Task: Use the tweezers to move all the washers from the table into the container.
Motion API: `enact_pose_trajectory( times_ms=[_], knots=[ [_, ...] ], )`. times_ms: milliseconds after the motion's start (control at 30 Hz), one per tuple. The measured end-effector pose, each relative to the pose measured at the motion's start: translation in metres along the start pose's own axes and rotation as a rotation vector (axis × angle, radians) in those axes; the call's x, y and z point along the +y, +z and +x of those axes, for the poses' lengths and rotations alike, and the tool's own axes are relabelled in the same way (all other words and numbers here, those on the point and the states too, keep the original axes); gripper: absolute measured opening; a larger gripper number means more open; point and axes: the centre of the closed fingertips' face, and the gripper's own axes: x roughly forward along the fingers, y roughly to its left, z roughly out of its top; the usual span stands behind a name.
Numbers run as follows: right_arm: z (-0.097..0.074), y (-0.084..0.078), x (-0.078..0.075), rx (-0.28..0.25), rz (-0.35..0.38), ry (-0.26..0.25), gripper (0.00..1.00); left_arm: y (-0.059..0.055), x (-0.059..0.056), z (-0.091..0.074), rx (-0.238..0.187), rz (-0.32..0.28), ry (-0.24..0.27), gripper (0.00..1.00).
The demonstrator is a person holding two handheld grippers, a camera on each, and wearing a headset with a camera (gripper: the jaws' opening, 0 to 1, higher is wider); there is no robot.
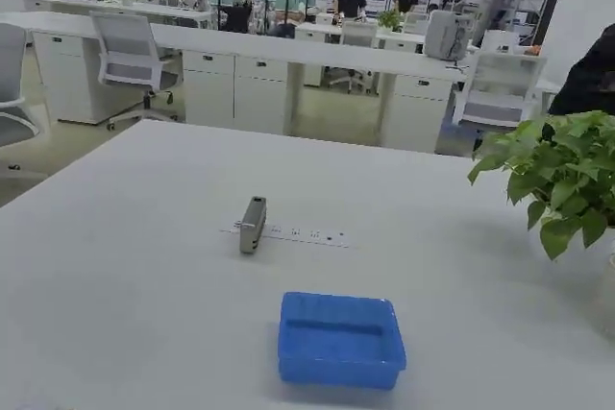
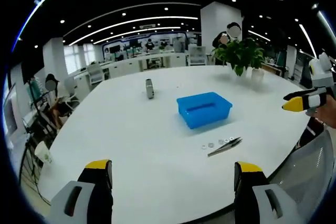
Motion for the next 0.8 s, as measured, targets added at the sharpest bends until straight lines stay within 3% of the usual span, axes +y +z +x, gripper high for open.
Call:
enact_pose_trajectory(
  times_ms=[200, 367, 800],
  knots=[
    [0.002, -0.002, 0.001, 0.012, -0.004, 0.006, 0.99, 0.000, -0.002, 0.002, 0.008, 0.009, -0.006, 0.99],
    [0.006, -0.001, 0.005, 0.016, -0.006, 0.015, 0.99, 0.005, -0.005, 0.002, -0.013, 0.011, -0.023, 0.99],
    [0.011, -0.001, 0.006, 0.033, -0.018, 0.018, 0.99, 0.004, -0.003, 0.007, -0.003, 0.014, -0.023, 0.99]
  ],
)
